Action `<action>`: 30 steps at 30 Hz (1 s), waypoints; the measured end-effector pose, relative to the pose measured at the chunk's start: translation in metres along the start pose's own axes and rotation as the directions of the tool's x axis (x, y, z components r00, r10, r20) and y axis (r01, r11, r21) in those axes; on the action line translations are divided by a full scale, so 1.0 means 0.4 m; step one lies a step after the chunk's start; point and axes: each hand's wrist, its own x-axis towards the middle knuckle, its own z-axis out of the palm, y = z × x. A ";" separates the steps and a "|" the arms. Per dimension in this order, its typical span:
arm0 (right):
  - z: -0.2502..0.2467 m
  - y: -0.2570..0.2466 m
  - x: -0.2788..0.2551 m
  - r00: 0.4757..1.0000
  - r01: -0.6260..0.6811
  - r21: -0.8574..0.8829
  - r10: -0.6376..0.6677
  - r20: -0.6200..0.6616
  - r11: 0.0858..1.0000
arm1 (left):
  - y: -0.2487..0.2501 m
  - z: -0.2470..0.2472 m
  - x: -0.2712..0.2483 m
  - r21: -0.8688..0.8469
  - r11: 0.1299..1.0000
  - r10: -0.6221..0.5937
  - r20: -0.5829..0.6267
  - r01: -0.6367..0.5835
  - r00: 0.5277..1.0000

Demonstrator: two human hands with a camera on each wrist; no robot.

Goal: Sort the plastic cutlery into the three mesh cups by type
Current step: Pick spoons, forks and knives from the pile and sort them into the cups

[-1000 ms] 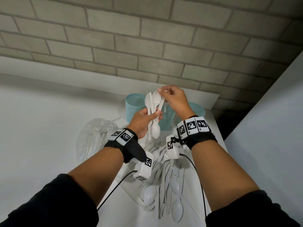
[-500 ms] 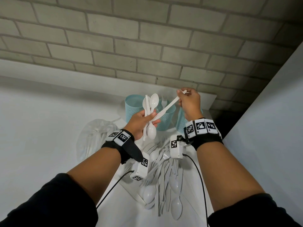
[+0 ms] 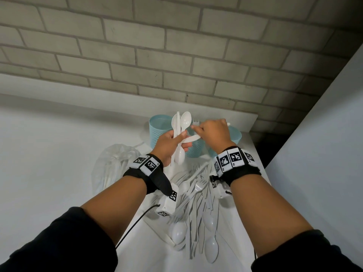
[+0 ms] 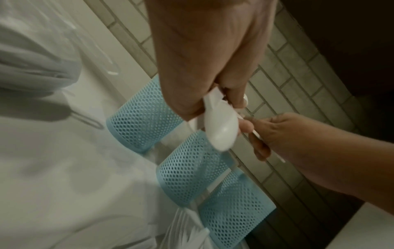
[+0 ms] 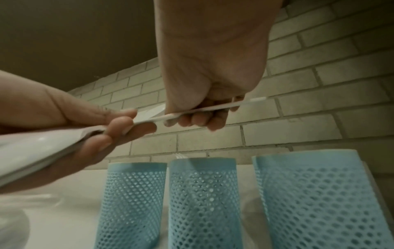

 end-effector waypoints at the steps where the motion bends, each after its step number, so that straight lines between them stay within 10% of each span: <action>1: 0.002 0.002 0.005 0.998 -0.063 0.039 0.063 -0.002 0.997 | 0.003 -0.002 0.001 -0.029 1.000 0.006 -0.037 -0.007 0.999; 5: 0.000 -0.008 0.033 0.967 -0.220 0.520 0.254 0.006 0.825 | 0.019 -0.039 0.014 -0.185 0.982 0.009 -0.186 -0.044 0.983; 10: 0.013 -0.080 0.093 0.945 -0.174 0.984 0.288 0.155 0.041 | 0.031 -0.085 0.019 -0.263 0.964 -0.013 -0.217 -0.046 0.976; 14: 0.023 -0.135 0.126 0.957 -0.063 0.969 0.261 0.126 -0.239 | 0.039 -0.122 0.022 -0.323 0.946 -0.031 -0.189 -0.032 0.982; 20: 0.060 -0.188 0.157 0.964 -0.005 0.975 0.259 0.064 -0.224 | 0.053 -0.151 0.016 -0.438 0.899 -0.070 -0.117 0.012 0.991; 26: 0.100 -0.195 0.155 0.958 -0.208 0.967 0.229 0.171 0.150 | 0.051 -0.160 0.012 -0.462 0.887 -0.072 -0.106 0.015 0.992; 30: 0.073 -0.194 0.136 0.968 -0.092 0.974 0.249 0.038 0.209 | 0.053 -0.154 0.005 -0.427 0.904 -0.070 -0.080 0.030 0.994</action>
